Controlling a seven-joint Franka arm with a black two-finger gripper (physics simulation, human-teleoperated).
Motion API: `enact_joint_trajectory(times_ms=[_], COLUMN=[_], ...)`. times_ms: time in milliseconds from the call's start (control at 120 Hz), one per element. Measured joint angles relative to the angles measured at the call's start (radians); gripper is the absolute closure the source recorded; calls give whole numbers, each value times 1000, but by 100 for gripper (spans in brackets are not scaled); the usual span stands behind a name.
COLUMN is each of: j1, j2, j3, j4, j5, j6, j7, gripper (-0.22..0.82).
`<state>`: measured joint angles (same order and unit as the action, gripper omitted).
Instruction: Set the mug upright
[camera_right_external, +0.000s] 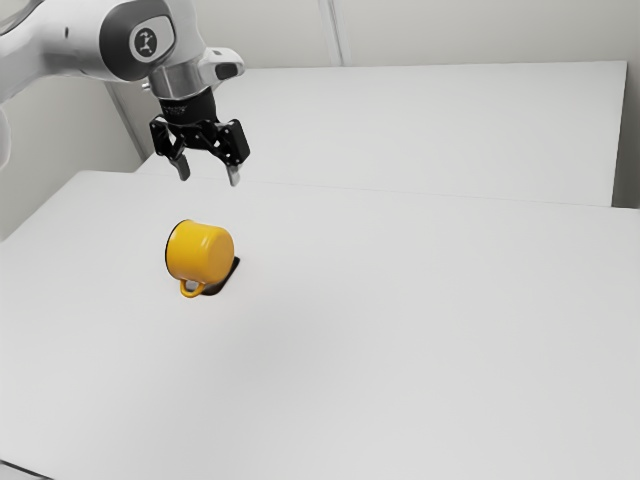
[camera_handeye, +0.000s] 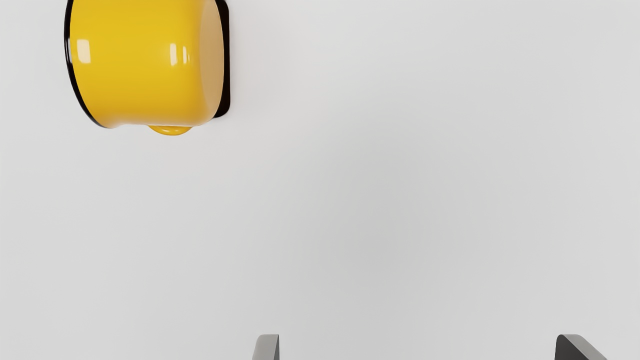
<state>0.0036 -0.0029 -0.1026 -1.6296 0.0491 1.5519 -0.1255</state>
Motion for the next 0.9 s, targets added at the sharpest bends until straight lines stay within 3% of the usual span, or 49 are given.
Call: enact_joint_trajectory(times_ms=[467, 900], j1=[15, 270], j2=[36, 130], j3=[1, 2], j4=[42, 101], j5=[0, -46], j6=[-2, -7], j7=[3, 71], gripper=[0, 0])
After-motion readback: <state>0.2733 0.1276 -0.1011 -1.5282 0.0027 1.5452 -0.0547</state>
